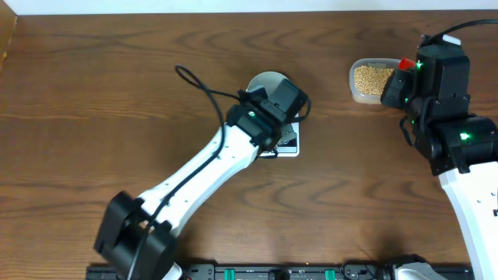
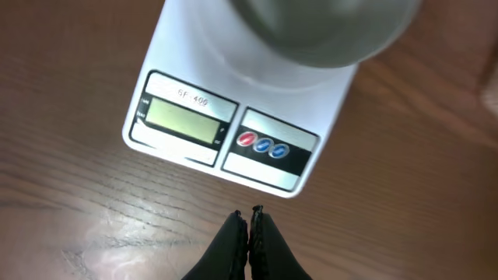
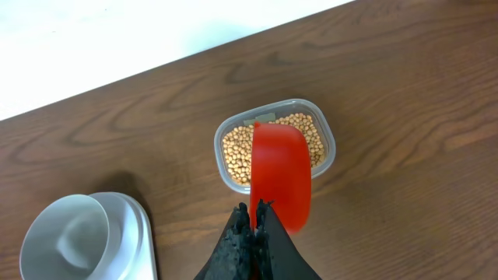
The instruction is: Scoop item into bowl and weigh 50g on scale
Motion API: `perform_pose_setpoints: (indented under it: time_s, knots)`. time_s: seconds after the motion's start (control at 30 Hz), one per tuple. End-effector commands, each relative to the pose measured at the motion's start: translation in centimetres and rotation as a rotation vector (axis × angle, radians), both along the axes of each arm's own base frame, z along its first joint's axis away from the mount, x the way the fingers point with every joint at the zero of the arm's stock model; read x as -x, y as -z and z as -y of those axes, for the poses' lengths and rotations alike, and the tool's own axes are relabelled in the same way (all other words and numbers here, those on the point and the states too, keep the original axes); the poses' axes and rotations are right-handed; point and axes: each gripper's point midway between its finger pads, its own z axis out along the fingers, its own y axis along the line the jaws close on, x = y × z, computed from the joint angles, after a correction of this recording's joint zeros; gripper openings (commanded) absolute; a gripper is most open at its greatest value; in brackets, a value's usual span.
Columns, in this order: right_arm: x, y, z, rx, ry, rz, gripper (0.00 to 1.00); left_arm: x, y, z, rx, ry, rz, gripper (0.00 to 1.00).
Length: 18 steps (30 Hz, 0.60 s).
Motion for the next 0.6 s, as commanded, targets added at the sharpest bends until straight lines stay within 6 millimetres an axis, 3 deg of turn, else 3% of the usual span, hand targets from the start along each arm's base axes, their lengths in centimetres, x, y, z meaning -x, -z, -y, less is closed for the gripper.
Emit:
perform_pose_setpoints:
  time_s: [0.0,0.57]
  knots:
    - [-0.2,-0.8,0.5,0.018,0.012,0.015,0.01,-0.2,1.5,-0.4,-0.032,-0.057,-0.016,0.07]
    - [-1.0,0.6,0.4,0.026,0.009,-0.022,0.01,-1.5,5.0,0.6,-0.028,-0.139,-0.041,0.08]
